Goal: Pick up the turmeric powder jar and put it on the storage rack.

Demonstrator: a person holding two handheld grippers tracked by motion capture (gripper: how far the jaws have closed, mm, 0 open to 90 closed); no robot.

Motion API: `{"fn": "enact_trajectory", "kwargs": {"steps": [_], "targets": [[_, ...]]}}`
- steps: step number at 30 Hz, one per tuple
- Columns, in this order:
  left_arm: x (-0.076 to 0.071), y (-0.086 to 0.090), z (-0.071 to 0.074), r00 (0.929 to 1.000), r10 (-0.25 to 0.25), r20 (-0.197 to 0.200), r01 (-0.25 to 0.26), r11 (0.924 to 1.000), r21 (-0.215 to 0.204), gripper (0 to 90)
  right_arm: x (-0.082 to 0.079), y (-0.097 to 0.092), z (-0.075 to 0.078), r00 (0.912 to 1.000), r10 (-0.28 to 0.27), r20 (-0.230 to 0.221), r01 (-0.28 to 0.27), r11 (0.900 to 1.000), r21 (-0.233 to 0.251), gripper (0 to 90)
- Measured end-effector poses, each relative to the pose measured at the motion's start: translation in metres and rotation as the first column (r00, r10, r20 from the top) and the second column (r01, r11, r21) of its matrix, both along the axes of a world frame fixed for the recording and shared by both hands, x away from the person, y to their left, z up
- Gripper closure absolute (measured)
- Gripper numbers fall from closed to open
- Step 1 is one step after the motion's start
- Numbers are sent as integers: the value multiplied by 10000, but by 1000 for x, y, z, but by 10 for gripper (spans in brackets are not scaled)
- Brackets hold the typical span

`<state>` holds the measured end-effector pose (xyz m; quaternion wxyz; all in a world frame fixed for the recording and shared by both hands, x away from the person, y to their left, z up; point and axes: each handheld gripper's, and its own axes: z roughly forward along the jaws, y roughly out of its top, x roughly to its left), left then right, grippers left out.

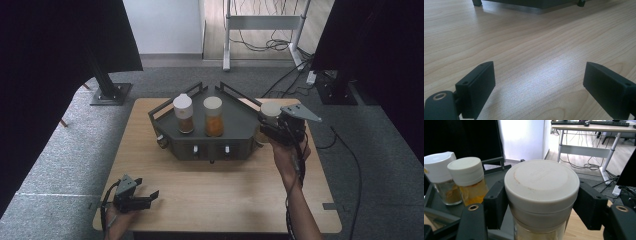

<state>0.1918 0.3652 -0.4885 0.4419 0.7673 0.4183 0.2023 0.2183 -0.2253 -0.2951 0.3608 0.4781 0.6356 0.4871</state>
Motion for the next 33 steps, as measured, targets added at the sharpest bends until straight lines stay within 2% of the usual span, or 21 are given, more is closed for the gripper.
{"fn": "enact_trajectory", "kwargs": {"steps": [7, 18, 33], "targets": [[0, 0, 1, 10000, 18, 37, -18, 9999, 122, 107, 17, 6, 1, 10000, -61, 16, 61, 9999, -88, 330], [-1, 3, 0, 9999, 90, 44, -91, 10000, 37, 108, 41, 17, -3, 10000, 68, 45, -67, 9999, -141, 330], [-1, 4, 0, 10000, 42, 61, -42, 10000, 13, 108, 74, 43, -11, 9997, 252, -25, -253, 9988, -408, 330]]}}
